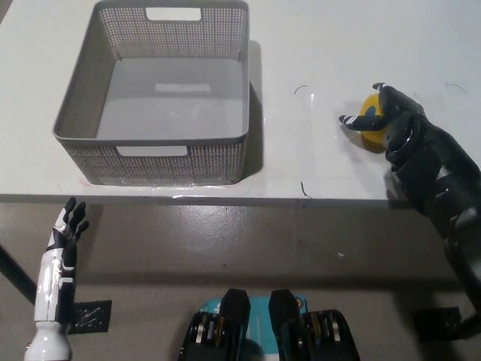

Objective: Use the right hand to pick up a yellow duck toy and place it into a container on the left hand side

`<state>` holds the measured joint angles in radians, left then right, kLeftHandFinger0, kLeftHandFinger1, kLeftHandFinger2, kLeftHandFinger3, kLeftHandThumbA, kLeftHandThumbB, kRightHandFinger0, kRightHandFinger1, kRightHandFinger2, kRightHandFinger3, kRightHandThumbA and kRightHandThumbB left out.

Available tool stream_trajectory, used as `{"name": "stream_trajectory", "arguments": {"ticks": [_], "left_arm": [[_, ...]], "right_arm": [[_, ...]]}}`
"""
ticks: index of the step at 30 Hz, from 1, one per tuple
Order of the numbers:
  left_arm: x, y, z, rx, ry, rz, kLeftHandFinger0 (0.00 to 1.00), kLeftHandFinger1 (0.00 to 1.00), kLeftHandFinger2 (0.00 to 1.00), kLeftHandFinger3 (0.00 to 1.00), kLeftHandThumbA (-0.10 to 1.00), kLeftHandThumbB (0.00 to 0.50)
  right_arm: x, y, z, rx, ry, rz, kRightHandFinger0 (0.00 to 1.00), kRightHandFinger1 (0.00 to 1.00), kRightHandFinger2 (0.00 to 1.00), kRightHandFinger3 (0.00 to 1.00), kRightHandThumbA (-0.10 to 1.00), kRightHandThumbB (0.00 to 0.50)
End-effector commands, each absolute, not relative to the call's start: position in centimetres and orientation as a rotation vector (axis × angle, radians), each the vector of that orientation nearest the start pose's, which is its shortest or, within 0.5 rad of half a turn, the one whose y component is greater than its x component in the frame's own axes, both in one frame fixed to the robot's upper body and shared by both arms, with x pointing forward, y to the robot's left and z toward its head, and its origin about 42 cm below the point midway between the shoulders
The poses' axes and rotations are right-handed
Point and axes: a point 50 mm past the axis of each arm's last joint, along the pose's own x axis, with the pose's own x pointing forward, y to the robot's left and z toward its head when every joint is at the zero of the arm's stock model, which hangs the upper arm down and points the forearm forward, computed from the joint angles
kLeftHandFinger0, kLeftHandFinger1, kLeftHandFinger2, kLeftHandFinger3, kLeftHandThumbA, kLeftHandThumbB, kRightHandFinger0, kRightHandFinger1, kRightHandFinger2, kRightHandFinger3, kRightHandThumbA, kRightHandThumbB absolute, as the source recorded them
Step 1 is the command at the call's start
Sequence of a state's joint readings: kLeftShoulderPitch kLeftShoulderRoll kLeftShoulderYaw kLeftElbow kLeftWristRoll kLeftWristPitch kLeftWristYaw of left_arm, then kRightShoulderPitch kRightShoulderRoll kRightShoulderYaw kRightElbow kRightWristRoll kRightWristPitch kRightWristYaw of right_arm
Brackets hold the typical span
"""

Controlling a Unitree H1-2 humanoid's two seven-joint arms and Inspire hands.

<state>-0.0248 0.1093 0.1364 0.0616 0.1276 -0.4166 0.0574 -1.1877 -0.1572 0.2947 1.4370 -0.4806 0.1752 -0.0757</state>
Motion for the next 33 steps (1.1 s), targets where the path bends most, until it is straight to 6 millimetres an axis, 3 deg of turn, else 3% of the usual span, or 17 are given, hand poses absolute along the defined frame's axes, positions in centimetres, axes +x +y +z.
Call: {"name": "stream_trajectory", "arguments": {"ticks": [1, 7, 9, 10, 11, 14, 15, 17, 18, 20, 22, 24, 25, 27, 29, 30, 33], "left_arm": [[28.3, 28.8, 13.7, 0.237, -0.480, 0.165, 1.00, 1.00, 1.00, 1.00, 1.00, 0.500], [28.3, 29.3, 13.9, 0.247, -0.488, 0.185, 1.00, 1.00, 1.00, 1.00, 1.00, 0.500], [28.2, 29.6, 14.2, 0.243, -0.491, 0.195, 1.00, 1.00, 1.00, 1.00, 1.00, 0.500], [28.2, 29.7, 14.2, 0.242, -0.493, 0.197, 1.00, 1.00, 1.00, 1.00, 1.00, 0.500], [28.3, 29.9, 14.3, 0.245, -0.494, 0.201, 1.00, 1.00, 1.00, 1.00, 1.00, 0.500], [28.4, 30.2, 14.5, 0.257, -0.499, 0.216, 1.00, 1.00, 1.00, 1.00, 1.00, 0.500], [28.3, 30.3, 14.5, 0.250, -0.501, 0.216, 1.00, 1.00, 1.00, 1.00, 1.00, 0.500], [28.4, 30.5, 14.6, 0.250, -0.509, 0.215, 1.00, 1.00, 1.00, 1.00, 1.00, 0.500], [28.4, 30.6, 14.6, 0.248, -0.507, 0.216, 1.00, 1.00, 1.00, 1.00, 1.00, 0.500], [28.3, 30.9, 14.6, 0.243, -0.510, 0.215, 1.00, 1.00, 1.00, 1.00, 1.00, 0.500], [28.3, 31.0, 14.7, 0.241, -0.512, 0.216, 1.00, 1.00, 1.00, 1.00, 1.00, 0.500], [28.3, 31.1, 14.7, 0.241, -0.512, 0.221, 1.00, 1.00, 1.00, 1.00, 1.00, 0.500], [28.4, 31.1, 14.8, 0.236, -0.516, 0.221, 1.00, 1.00, 1.00, 1.00, 1.00, 0.500], [28.3, 31.2, 14.8, 0.235, -0.516, 0.224, 1.00, 1.00, 1.00, 1.00, 1.00, 0.500], [28.3, 31.3, 14.8, 0.235, -0.515, 0.227, 1.00, 1.00, 1.00, 1.00, 1.00, 0.500], [28.2, 31.4, 14.7, 0.235, -0.515, 0.230, 1.00, 1.00, 1.00, 1.00, 1.00, 0.500], [28.1, 31.5, 14.7, 0.229, -0.512, 0.234, 1.00, 1.00, 1.00, 1.00, 1.00, 0.500]], "right_arm": [[57.1, -18.7, 22.3, -0.995, 0.361, 0.089, 1.00, 1.00, 1.00, 1.00, 0.81, 0.497], [57.1, -18.4, 22.3, -1.084, 0.337, 0.081, 1.00, 1.00, 1.00, 1.00, 0.65, 0.435], [57.1, -18.3, 22.4, -1.050, 0.285, 0.034, 0.88, 0.96, 1.00, 1.00, 0.14, 0.296], [57.0, -18.4, 22.3, -1.029, 0.263, 0.009, 0.79, 0.84, 0.89, 1.00, 0.06, 0.272], [57.0, -18.4, 22.3, -1.005, 0.247, -0.012, 0.54, 0.54, 0.57, 0.89, -0.07, 0.240], [56.9, -18.5, 22.2, -0.913, 0.216, -0.049, 0.33, 0.41, 0.46, 0.59, -0.10, 0.227], [57.0, -18.6, 22.3, -0.881, 0.209, -0.060, 0.34, 0.41, 0.49, 0.92, -0.10, 0.195], [57.0, -18.6, 22.5, -0.846, 0.199, -0.069, 0.29, 0.37, 0.47, 1.00, -0.10, 0.184], [57.1, -18.6, 22.6, -0.839, 0.194, -0.075, 0.41, 0.50, 0.56, 1.00, -0.10, 0.198], [57.2, -18.5, 23.0, -0.816, 0.181, -0.088, 0.42, 0.50, 0.55, 0.87, -0.10, 0.206], [57.3, -18.3, 23.3, -0.798, 0.164, -0.106, 0.29, 0.38, 0.43, 0.59, -0.10, 0.205], [57.4, -18.2, 23.6, -0.788, 0.155, -0.113, 0.21, 0.31, 0.36, 0.49, -0.10, 0.194], [57.4, -18.2, 23.9, -0.764, 0.144, -0.120, 0.27, 0.37, 0.38, 0.43, -0.10, 0.190], [57.5, -17.8, 24.4, -0.712, 0.102, -0.138, 0.03, 0.09, 0.16, 0.22, -0.10, 0.211], [57.7, -17.3, 25.1, -0.693, 0.083, -0.139, 0.04, 0.13, 0.23, 0.26, -0.10, 0.233], [57.9, -16.8, 25.8, -0.682, 0.067, -0.139, 0.10, 0.19, 0.31, 0.39, -0.10, 0.221], [58.4, -15.8, 27.9, -0.617, 0.003, -0.147, 0.00, 0.06, 0.18, 0.28, -0.10, 0.237]]}}
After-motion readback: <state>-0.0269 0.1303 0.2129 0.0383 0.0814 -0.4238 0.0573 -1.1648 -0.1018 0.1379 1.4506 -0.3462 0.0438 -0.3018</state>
